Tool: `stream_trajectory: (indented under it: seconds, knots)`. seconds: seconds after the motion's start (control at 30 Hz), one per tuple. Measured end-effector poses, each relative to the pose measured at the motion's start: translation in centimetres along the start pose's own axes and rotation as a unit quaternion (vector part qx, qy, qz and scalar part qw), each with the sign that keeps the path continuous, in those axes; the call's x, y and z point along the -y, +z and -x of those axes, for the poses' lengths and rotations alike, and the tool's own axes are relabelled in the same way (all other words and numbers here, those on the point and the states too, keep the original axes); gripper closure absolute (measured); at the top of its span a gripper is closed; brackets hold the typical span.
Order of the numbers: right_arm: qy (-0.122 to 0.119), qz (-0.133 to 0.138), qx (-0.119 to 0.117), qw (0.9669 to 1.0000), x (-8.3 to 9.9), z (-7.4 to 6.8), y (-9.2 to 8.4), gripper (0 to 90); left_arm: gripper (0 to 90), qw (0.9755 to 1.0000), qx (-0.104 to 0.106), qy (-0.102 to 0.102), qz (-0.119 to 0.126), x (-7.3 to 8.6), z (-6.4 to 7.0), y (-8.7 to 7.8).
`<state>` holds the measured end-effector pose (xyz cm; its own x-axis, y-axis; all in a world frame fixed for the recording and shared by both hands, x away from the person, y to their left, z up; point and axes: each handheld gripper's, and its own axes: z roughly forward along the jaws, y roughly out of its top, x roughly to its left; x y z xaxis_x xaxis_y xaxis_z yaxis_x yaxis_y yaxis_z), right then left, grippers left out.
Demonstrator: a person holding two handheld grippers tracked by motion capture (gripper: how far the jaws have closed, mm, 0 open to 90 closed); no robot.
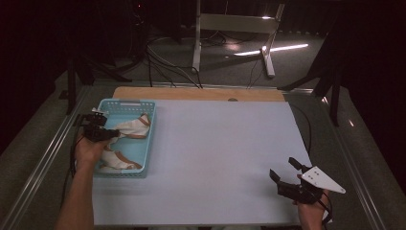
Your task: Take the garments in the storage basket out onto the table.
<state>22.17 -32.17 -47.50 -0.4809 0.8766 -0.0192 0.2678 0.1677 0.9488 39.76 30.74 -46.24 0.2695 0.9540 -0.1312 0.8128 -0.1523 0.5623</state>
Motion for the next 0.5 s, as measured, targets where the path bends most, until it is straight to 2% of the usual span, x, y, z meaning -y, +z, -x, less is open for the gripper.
stream_trajectory:
  seconds: [0.1,0.13,0.17,0.3,0.5]
  knots:
    - [0.000,0.000,0.000,1.0000,0.0,0.0,0.0,15.9,87.1,0.9996,0.013,-0.006,0.023,0.1,-0.1,-1.1]
    - [0.000,0.000,0.000,1.0000,0.0,0.0,0.0,15.9,87.2,0.9996,0.013,-0.006,0.023,0.1,-0.1,-1.1]
    - [0.000,0.000,0.000,1.0000,0.0,0.0,0.0,15.9,87.2,0.9991,0.021,-0.007,0.035,0.1,-0.2,-1.8]
    - [-0.001,-0.001,-0.001,1.0000,0.0,0.0,0.0,15.9,87.2,0.9975,0.035,-0.015,0.060,0.2,-0.3,-3.0]
    - [0.000,-0.001,-0.001,1.0000,0.0,0.0,0.0,15.9,87.2,0.9946,0.053,-0.023,0.086,0.2,-0.4,-4.4]
